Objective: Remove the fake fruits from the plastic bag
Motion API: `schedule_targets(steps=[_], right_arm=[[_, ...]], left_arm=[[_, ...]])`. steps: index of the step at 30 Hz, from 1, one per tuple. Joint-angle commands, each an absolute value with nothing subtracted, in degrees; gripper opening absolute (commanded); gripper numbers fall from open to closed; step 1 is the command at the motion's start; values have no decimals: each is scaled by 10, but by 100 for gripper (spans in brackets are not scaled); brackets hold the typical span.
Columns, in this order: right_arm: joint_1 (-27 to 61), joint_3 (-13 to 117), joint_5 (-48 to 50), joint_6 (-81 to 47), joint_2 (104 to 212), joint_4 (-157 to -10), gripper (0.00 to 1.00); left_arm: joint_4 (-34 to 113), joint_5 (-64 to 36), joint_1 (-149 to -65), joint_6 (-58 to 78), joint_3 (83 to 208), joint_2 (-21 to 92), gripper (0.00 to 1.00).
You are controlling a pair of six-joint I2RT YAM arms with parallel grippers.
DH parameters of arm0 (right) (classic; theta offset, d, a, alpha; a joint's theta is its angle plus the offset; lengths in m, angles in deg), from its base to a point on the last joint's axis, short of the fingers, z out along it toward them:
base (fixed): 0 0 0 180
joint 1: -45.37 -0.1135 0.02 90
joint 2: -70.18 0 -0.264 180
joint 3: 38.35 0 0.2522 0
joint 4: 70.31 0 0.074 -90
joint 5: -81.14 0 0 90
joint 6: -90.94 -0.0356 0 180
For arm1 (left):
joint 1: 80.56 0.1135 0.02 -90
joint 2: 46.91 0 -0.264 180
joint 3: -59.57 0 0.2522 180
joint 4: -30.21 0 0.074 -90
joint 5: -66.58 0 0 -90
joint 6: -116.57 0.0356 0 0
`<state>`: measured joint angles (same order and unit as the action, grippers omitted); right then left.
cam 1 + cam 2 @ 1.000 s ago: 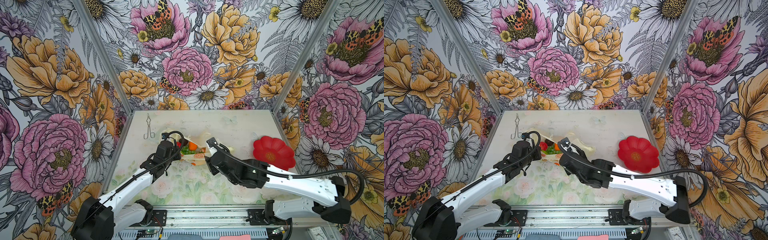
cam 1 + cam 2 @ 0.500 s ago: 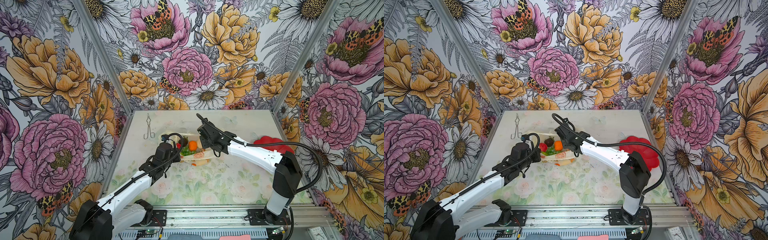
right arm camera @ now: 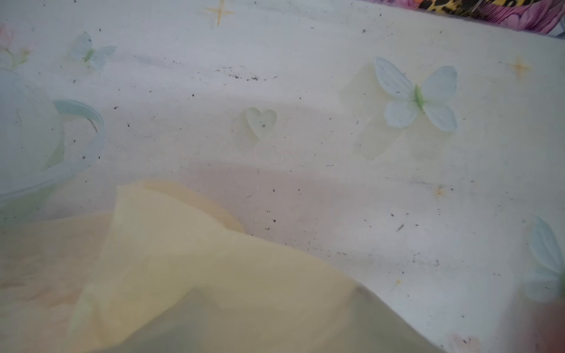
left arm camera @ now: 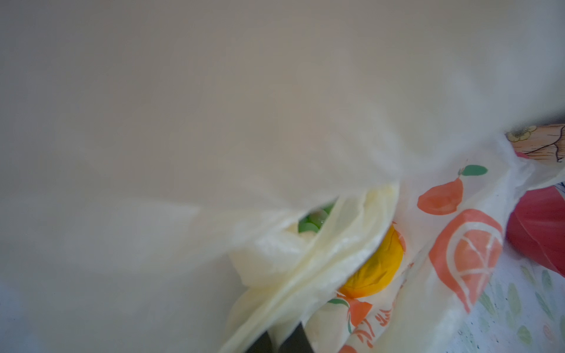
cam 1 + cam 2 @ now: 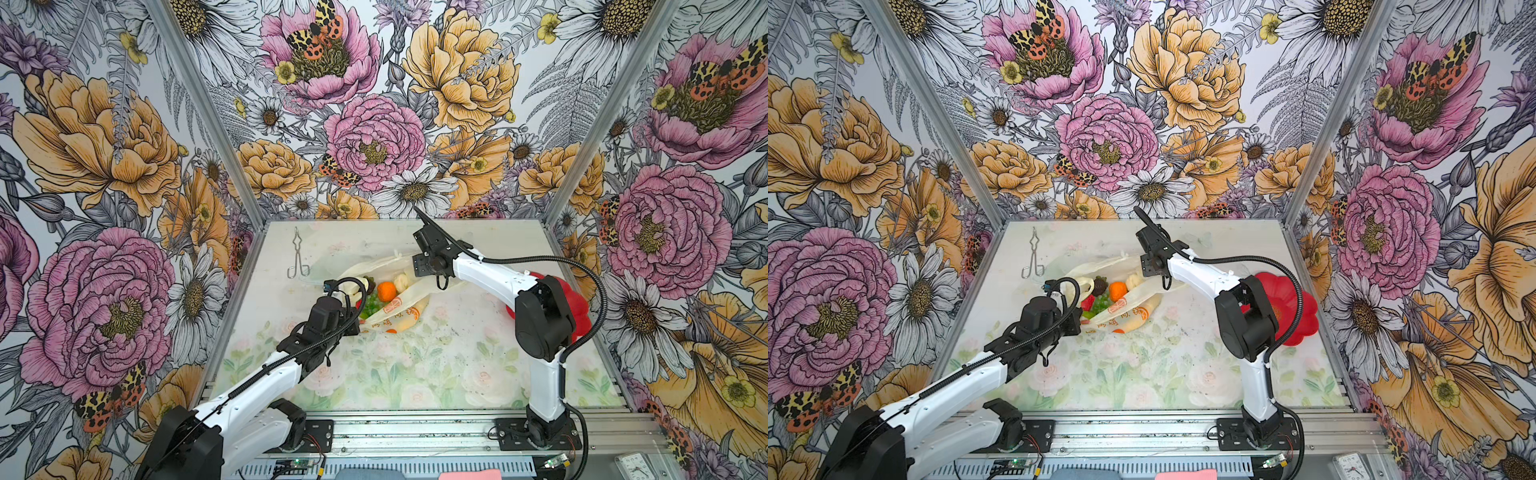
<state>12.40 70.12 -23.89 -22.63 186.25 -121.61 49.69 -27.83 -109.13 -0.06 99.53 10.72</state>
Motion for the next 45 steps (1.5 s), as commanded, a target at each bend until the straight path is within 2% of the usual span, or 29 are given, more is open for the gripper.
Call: schedule_targets(steps=[1, 4, 6, 8, 10, 12, 13, 16, 20, 23, 25, 28, 32, 34, 37, 41, 45], right_arm=[[121, 718, -194, -245, 1879, -1221, 77], [120, 720, -161, -256, 1897, -1219, 71], [118, 723, -134, -260, 1905, -1213, 57], [114, 721, -125, -263, 1899, -1204, 40], [110, 712, -119, -261, 1881, -1194, 20], [107, 698, -108, -260, 1853, -1179, 4], [107, 687, -102, -260, 1836, -1172, 0], [107, 639, -69, -258, 1779, -1143, 0], [106, 548, -24, -264, 1695, -1094, 0], [102, 481, -1, -268, 1639, -1066, 0], [93, 446, 2, -268, 1603, -1051, 0], [77, 409, 3, -271, 1561, -1036, 0], [53, 382, -4, -272, 1519, -1024, 0], [46, 372, 6, -268, 1503, -1019, 0], [45, 343, 34, -269, 1466, -997, 0], [59, 294, 64, -284, 1413, -967, 0], [124, 211, 142, -344, 1373, -872, 0]], left_arm=[[474, -262, -1091, 12, 994, 104, 2], [491, -267, -1091, 12, 1006, 105, 7], [505, -276, -1091, 10, 1016, 105, 10], [526, -289, -1092, 6, 1029, 108, 21], [547, -303, -1092, 0, 1042, 110, 24], [588, -333, -1093, -15, 1067, 113, 33], [607, -344, -1092, -21, 1081, 114, 35], [659, -384, -1091, -29, 1127, 121, 51], [703, -413, -1059, -43, 1180, 150, 62], [712, -404, -1027, -45, 1204, 190, 68], [714, -400, -1020, -39, 1218, 219, 76], [714, -380, -1024, -30, 1238, 256, 82], [727, -433, -1060, -34, 1250, 263, 90], [735, -428, -1045, -44, 1250, 274, 89], [729, -409, -1017, -44, 1251, 303, 80], [689, -350, -976, -36, 1241, 342, 55], [649, -287, -948, -42, 1228, 364, 23]])
